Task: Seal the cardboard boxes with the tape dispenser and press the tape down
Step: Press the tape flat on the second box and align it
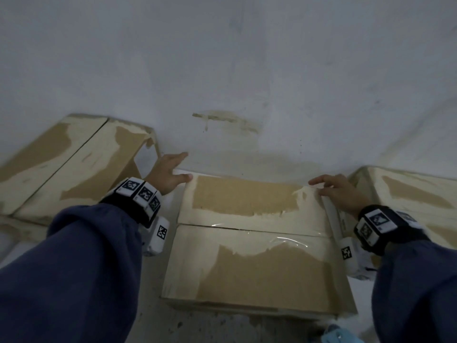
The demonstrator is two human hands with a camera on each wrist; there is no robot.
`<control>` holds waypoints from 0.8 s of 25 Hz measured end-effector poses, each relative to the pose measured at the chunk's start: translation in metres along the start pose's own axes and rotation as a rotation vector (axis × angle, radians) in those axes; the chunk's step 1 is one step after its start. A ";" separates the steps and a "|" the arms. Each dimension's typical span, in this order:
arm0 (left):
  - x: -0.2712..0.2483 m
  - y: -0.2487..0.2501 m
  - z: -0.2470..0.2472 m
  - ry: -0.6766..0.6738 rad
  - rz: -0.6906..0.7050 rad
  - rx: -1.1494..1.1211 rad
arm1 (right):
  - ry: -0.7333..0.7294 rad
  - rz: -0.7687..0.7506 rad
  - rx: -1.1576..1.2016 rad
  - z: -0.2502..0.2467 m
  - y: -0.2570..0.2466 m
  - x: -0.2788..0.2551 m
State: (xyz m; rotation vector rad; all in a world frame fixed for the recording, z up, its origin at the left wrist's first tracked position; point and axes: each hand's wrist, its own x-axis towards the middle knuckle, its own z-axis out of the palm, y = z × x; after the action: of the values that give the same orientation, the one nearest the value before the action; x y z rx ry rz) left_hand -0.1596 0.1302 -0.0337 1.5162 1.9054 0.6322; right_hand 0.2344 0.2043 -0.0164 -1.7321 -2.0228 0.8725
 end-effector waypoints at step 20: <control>-0.037 0.002 0.014 -0.247 -0.010 -0.139 | -0.290 0.245 0.299 0.007 0.021 -0.038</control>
State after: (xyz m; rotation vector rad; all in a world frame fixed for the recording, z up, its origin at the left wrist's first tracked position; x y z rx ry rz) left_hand -0.1427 0.0945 -0.0353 1.4249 1.6476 0.5342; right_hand 0.2536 0.1676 -0.0297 -1.7842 -1.7464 1.4985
